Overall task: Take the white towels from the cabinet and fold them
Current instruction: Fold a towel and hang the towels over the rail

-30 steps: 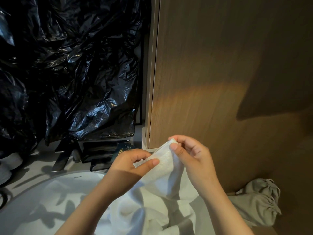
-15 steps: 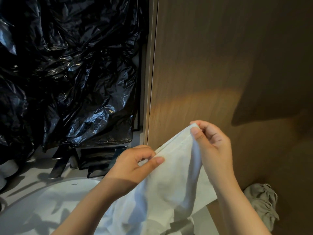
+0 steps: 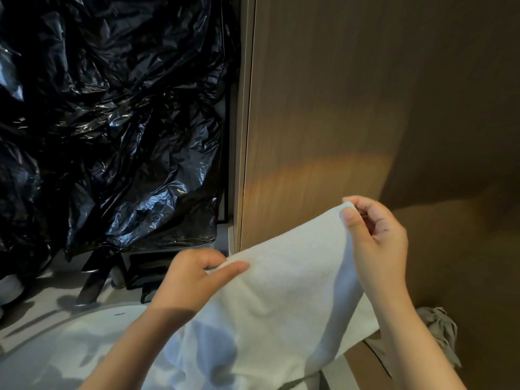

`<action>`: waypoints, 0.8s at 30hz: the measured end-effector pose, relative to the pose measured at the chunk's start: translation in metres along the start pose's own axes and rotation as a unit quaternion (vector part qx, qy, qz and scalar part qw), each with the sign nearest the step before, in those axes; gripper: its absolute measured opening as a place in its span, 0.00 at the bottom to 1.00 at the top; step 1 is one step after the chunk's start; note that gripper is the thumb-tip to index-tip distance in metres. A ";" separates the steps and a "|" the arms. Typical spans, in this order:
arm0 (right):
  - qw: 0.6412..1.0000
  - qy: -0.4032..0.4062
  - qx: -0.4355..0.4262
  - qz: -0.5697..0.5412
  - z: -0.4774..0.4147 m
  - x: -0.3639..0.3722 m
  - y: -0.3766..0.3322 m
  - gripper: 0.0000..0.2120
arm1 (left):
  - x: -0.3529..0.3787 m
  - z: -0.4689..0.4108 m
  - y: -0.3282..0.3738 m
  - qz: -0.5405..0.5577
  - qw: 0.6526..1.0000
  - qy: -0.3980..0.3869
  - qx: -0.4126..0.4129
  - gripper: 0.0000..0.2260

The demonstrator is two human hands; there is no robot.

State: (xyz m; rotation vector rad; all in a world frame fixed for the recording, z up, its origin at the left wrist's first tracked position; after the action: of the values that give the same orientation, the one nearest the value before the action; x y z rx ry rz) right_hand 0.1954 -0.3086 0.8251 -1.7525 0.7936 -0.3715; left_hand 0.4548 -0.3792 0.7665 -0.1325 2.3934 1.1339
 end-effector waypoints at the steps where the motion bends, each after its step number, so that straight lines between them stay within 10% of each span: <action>1: 1.000 0.011 -0.001 -0.003 0.000 -0.002 0.002 0.07 | -0.005 -0.003 0.005 0.011 1.000 0.026 0.005 0.26; 24: 0.992 -0.006 0.033 0.122 0.008 -0.003 0.040 0.13 | 0.002 -0.008 0.014 -0.004 0.999 0.001 -0.045 0.03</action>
State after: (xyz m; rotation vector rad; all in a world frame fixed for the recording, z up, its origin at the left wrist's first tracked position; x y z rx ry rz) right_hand 0.1858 -0.3068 0.7857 -1.5734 0.9633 -0.2198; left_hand 0.4461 -0.3757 0.7792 -0.1717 2.3424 1.2377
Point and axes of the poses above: each hand's wrist, its own z-axis away from the middle knuckle, its own x-axis out of the palm, y = z × x, the point moved 6 cm from there along -z, towards the middle knuckle, and after that the axes turned 13 degrees about x, right-handed, at the moved point
